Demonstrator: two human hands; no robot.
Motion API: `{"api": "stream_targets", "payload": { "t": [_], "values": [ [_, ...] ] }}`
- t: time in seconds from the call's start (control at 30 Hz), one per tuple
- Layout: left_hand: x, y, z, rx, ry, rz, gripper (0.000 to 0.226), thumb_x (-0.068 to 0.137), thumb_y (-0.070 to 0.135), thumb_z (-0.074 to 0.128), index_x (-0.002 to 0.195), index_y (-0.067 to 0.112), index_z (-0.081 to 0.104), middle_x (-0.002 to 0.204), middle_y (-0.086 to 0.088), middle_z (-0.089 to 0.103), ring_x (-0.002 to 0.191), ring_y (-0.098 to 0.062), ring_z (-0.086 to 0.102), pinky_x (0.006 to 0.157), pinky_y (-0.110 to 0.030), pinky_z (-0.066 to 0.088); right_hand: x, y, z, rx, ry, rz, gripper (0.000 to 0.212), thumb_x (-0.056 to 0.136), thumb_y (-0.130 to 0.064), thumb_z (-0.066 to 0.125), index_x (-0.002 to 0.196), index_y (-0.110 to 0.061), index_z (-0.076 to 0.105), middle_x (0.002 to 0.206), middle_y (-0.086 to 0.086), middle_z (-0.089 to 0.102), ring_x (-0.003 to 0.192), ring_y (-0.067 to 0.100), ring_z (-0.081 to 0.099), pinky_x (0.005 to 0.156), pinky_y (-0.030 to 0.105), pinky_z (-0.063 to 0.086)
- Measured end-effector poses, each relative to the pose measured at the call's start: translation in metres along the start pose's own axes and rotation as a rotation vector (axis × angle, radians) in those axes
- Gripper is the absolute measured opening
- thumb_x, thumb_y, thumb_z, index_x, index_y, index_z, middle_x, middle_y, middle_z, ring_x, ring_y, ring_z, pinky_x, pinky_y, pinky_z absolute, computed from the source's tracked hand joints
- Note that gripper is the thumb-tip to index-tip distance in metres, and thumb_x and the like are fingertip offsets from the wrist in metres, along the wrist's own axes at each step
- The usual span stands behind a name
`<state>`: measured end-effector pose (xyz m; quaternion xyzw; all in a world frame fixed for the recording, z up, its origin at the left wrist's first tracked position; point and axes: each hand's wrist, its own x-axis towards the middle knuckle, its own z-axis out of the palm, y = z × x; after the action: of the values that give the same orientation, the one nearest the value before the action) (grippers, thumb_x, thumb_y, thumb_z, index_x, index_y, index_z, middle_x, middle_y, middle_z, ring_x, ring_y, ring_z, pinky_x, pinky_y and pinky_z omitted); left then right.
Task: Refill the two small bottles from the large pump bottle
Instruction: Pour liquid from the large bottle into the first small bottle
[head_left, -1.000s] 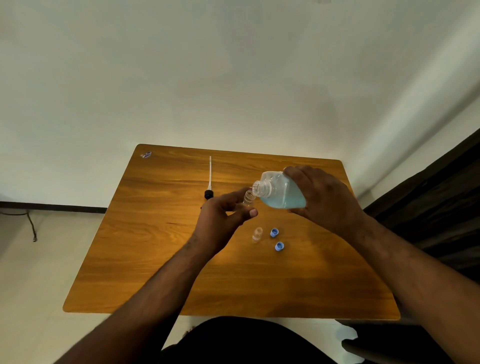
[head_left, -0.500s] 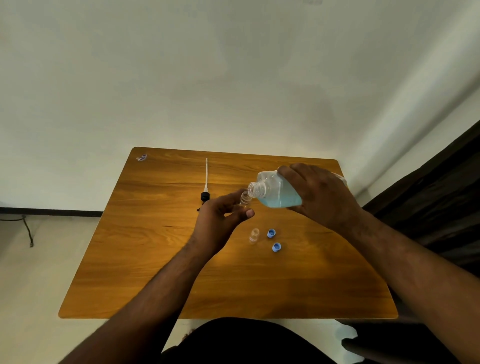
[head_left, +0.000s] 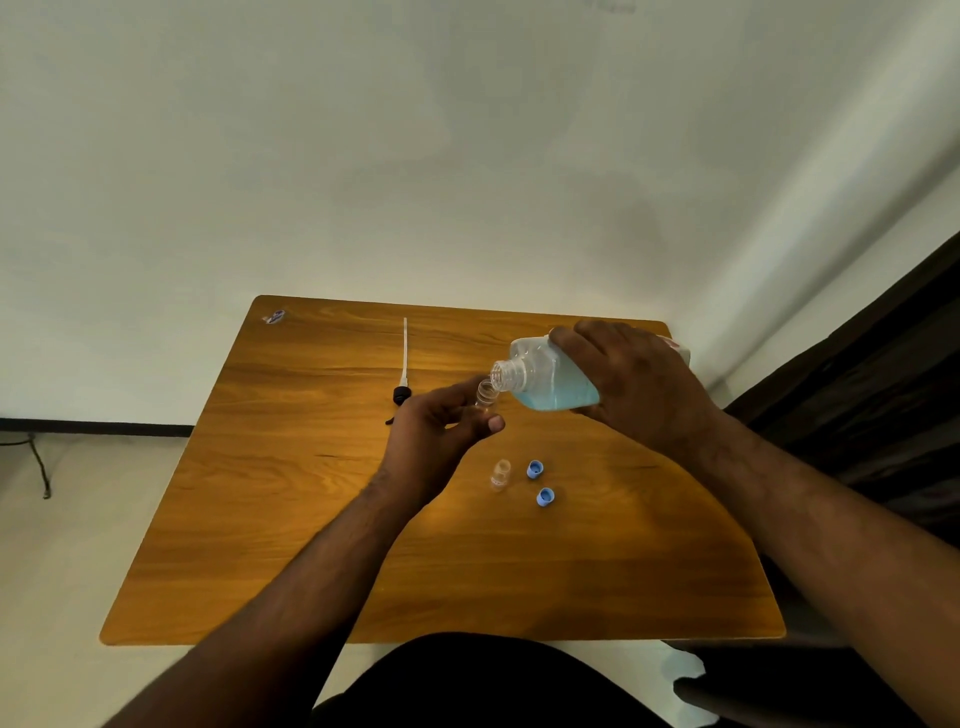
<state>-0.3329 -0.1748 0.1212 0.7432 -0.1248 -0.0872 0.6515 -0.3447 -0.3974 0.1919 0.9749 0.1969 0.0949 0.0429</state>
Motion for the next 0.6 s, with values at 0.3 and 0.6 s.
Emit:
{"api": "stream_targets", "payload": {
  "t": [0.3,0.6],
  "values": [
    [0.0032,-0.003,0.0021,-0.05,-0.016,0.008,0.047,0.082,0.009,0.073,0.128,0.012,0.062,0.107,-0.004,0.074,0.097,-0.013,0.069,0.082,-0.031,0.058,0.0021,0.003,-0.0015,-0.016,0.001,-0.013,0.074,0.066,-0.024,0.084,0.129,-0.009,0.049,0.118,0.016,0.06,0.102,0.031,0.06,0.081,0.048,0.055],
    [0.0039,-0.0057,0.0019,-0.108,-0.022,-0.012,0.047,0.082,0.007,0.073,0.126,0.017,0.062,0.104,0.008,0.073,0.096,-0.007,0.07,0.076,-0.025,0.059,0.0045,0.0032,-0.002,-0.035,-0.005,-0.026,0.073,0.066,-0.023,0.084,0.129,-0.009,0.05,0.118,0.017,0.06,0.102,0.033,0.06,0.082,0.049,0.054]
  ]
}}
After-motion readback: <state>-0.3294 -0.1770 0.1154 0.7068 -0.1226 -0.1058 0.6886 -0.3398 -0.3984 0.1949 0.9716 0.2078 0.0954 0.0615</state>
